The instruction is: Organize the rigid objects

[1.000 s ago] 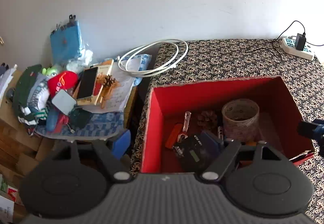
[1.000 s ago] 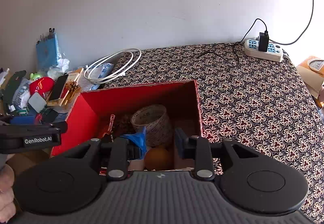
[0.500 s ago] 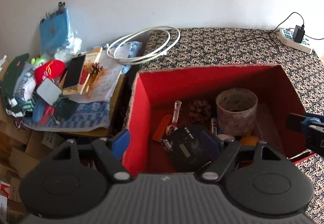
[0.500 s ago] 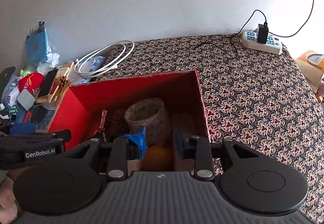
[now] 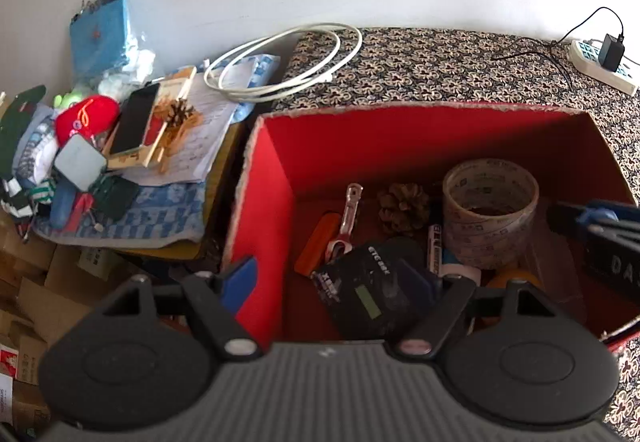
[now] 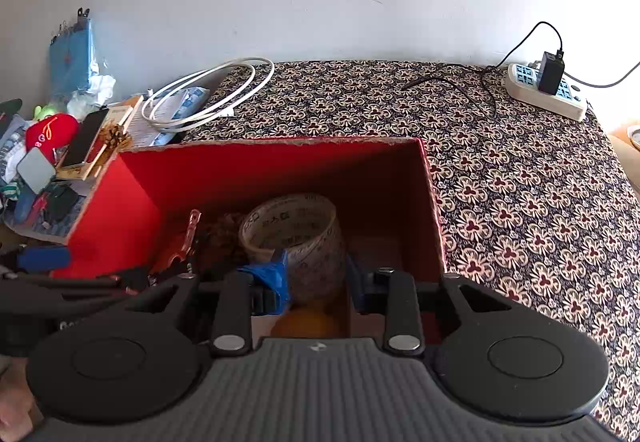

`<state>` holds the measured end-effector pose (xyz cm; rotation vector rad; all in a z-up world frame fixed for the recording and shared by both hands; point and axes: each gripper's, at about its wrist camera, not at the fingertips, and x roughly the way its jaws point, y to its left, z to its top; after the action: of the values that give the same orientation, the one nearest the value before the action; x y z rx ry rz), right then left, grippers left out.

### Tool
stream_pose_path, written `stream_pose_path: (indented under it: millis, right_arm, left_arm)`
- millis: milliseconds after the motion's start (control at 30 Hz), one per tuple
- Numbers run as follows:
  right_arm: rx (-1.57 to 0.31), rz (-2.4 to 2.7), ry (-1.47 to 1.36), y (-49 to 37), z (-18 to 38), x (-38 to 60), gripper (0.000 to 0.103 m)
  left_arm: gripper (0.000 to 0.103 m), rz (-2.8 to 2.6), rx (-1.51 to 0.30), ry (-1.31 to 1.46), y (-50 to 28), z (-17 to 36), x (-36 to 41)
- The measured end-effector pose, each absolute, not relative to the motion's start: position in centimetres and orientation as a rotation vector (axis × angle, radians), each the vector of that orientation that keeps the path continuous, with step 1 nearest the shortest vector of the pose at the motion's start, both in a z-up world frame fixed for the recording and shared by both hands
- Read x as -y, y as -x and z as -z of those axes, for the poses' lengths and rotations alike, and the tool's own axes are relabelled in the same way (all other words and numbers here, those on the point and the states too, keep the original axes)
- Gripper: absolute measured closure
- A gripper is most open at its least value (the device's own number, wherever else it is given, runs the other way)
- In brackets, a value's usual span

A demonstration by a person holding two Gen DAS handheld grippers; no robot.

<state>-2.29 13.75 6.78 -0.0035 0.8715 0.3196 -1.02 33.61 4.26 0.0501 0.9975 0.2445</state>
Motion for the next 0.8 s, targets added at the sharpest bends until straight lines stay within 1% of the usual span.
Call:
stream_pose_path:
  millis: [200, 533, 800]
  right_arm:
    - [-0.825, -0.283, 0.022, -0.2, -5.7, -14.4, 0.089]
    - [-0.884, -0.282, 0.074, -2.0, -3.6, -15.9, 0.089]
    - [-0.907, -0.283, 0.052, -2.3, -3.5, -15.3, 0.089]
  left_arm:
    - [0.022, -0.238, -1.012, -0.053, -1.0, -3.0, -34.2]
    - [0.022, -0.221, -1.054, -0.063, -3.1, -0.9, -34.6]
    - [0.021, -0.195, -1.062, -0.085, -3.8, -0.2, -33.9]
